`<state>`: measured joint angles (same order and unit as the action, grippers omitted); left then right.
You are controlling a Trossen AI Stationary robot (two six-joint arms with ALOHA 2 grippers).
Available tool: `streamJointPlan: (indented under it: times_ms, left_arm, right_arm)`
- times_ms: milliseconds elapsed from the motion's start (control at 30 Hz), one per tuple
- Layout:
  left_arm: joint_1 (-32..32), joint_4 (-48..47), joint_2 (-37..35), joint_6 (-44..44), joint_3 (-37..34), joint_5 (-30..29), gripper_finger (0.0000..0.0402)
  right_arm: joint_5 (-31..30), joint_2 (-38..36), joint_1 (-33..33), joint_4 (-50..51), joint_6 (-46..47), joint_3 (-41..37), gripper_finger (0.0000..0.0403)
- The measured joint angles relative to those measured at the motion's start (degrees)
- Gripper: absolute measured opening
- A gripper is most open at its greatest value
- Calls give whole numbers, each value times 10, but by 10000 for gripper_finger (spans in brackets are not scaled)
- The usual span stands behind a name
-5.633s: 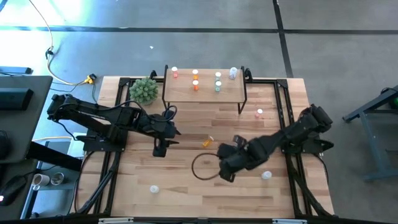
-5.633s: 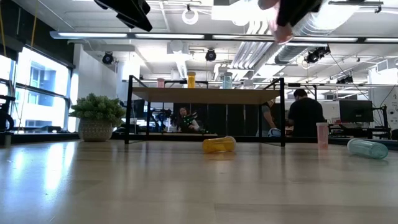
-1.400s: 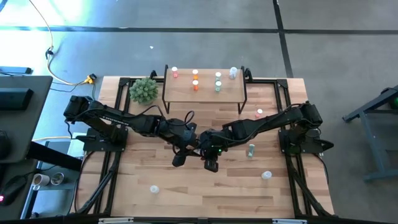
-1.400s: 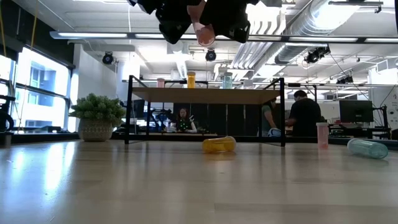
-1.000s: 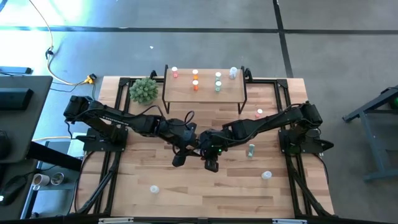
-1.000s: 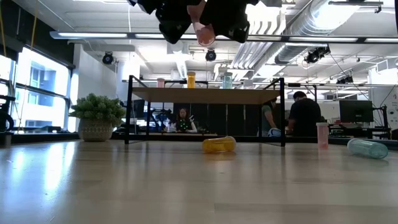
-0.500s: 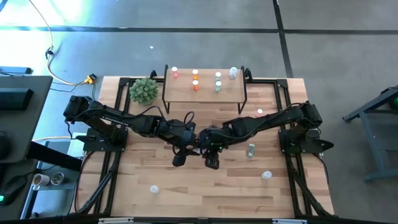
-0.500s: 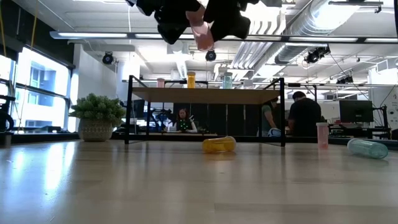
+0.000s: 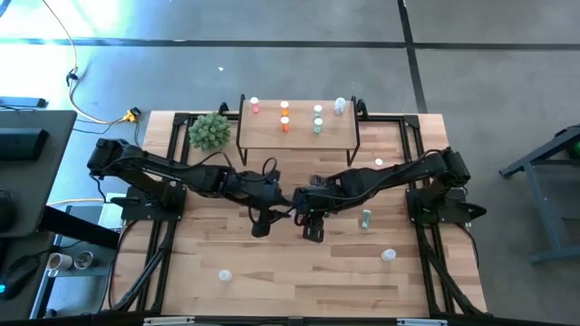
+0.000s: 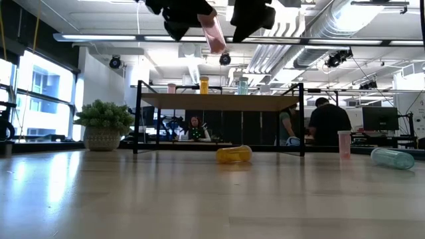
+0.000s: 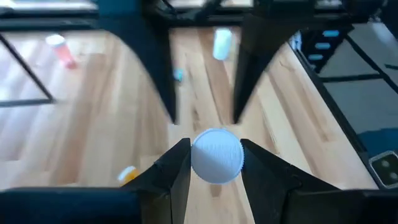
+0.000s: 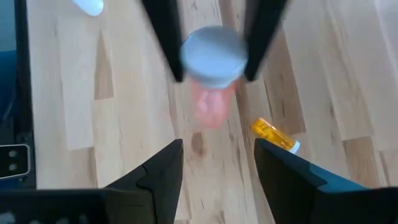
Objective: Pick and place medicine bottles onto shelf by color
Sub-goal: Put the bottom pink pill bottle on the shelf aligned with the other pink pill bottle
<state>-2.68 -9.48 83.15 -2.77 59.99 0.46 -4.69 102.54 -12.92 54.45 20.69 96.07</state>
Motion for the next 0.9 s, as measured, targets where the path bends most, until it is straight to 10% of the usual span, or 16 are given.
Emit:
streamJointPlan:
  times_ms: [900]
  left_arm:
    - [44, -119, -82, 15, -1, -93, 117]
  right_arm:
    - [-72, -1, -18, 135, 2, 144, 188]
